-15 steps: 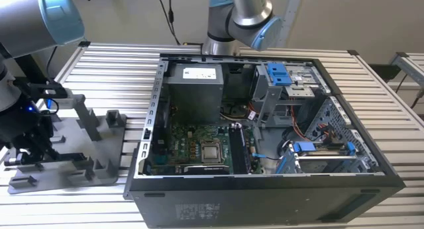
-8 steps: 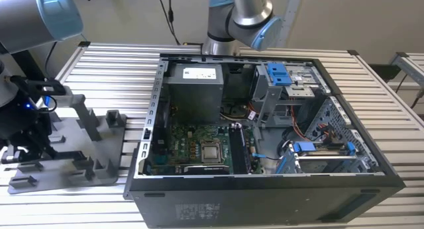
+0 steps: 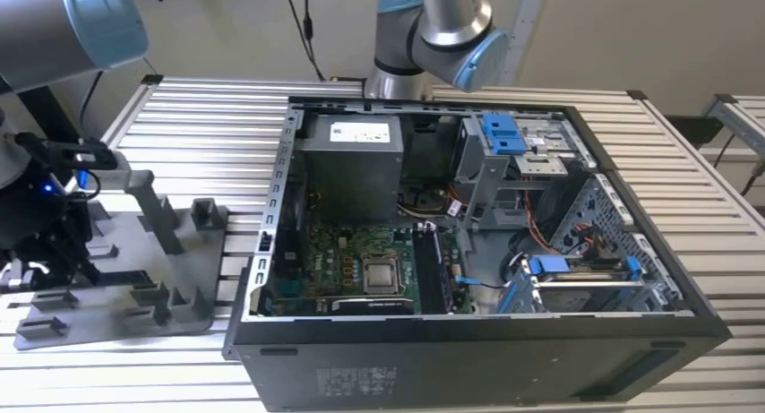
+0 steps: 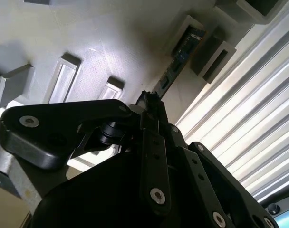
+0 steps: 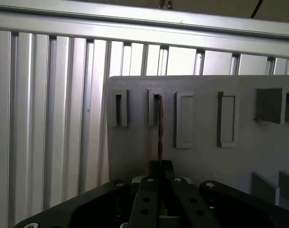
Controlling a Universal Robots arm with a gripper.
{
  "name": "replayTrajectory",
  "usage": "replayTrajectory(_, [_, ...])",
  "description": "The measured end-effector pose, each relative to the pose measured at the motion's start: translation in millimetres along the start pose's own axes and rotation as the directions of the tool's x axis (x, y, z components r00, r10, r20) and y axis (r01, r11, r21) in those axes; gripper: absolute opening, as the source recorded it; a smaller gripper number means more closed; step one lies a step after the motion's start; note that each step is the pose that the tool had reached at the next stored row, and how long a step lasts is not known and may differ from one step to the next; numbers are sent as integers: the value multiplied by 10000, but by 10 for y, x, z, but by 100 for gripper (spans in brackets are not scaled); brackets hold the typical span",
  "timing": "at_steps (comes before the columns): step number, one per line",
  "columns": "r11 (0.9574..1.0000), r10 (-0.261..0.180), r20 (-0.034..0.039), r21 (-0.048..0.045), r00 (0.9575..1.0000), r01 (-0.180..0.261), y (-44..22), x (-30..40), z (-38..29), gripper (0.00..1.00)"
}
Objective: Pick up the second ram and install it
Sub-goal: 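Pick up the second ram and move it above second insertion slot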
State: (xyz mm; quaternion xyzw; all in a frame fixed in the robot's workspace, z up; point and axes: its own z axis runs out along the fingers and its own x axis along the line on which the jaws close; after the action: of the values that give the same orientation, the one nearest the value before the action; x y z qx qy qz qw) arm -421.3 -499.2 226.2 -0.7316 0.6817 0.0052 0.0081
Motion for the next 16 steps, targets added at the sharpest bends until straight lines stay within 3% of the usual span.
replayTrajectory(16, [9994,341,30,7,9994,-341,0,-1,-63,14])
